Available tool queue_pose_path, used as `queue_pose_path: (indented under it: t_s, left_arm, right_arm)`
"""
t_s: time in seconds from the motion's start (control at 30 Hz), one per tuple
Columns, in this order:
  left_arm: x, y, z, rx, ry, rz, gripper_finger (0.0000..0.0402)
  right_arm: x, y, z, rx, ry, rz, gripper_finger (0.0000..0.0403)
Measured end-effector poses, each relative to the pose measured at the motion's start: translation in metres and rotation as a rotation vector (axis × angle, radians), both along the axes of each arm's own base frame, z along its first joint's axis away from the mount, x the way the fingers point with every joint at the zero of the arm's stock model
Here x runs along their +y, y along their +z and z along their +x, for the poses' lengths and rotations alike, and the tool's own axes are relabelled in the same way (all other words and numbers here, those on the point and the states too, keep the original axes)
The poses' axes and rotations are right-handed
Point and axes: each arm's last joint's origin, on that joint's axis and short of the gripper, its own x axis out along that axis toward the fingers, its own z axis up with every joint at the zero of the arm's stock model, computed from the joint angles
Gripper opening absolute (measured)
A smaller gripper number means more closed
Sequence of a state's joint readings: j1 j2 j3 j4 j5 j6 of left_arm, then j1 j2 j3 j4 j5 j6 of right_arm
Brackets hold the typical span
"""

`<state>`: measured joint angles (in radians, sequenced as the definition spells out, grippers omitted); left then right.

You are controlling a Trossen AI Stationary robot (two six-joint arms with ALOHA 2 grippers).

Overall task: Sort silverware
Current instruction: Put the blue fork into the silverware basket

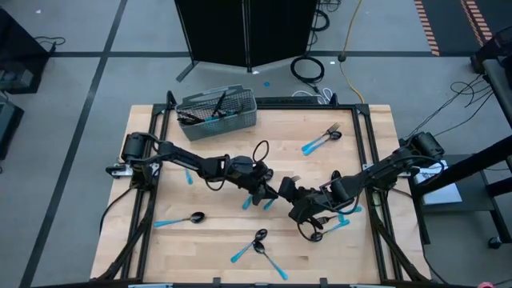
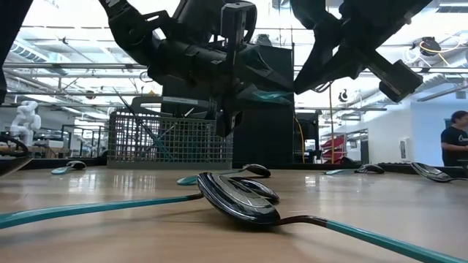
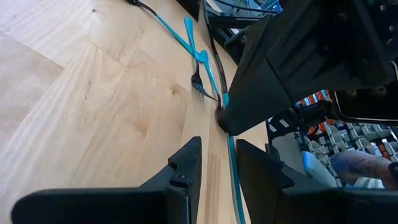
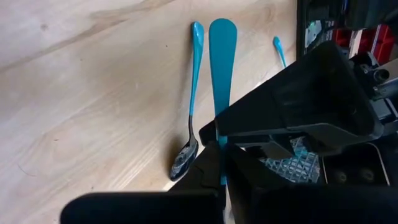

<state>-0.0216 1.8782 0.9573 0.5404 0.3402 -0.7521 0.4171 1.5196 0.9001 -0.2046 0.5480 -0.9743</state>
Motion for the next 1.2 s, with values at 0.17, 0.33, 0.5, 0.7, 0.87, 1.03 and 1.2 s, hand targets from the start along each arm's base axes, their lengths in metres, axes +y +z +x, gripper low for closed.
queue_pose_path:
  t_s: [0.17, 0.33, 0.5, 0.7, 0.87, 1.03, 1.2]
  left_arm:
    - [0.000, 0.000, 0.000, -0.001, -0.005, -0.001, 0.0085]
    - [0.000, 0.000, 0.000, -0.010, -0.024, 0.007, 0.0052]
    - [0.000, 0.000, 0.000, -0.024, -0.046, 0.040, 0.0006]
    - [0.003, 0.001, 0.000, -0.027, -0.038, 0.040, 0.0002]
    - [0.010, 0.004, 0.001, -0.067, -0.017, 0.042, 0.0001]
    - [0.030, 0.007, 0.003, -0.101, 0.070, 0.058, 0.0001]
    - [0.060, 0.028, -0.004, -0.164, 0.149, 0.122, 0.0000]
  right_arm:
    - [-0.002, 0.000, 0.001, 0.000, 0.003, -0.003, 0.0000]
    - [-0.005, 0.000, 0.003, 0.003, 0.002, 0.011, 0.0000]
    - [-0.006, 0.000, 0.003, 0.003, -0.001, 0.017, 0.0000]
    - [-0.006, 0.000, 0.003, -0.006, -0.023, 0.042, 0.0016]
    - [-0.007, 0.005, 0.001, -0.027, -0.043, 0.050, 0.0065]
    - [-0.006, 0.031, -0.013, -0.120, -0.067, 0.115, 0.0114]
    - [-0.018, 0.057, -0.049, -0.142, -0.258, 0.338, 0.0135]
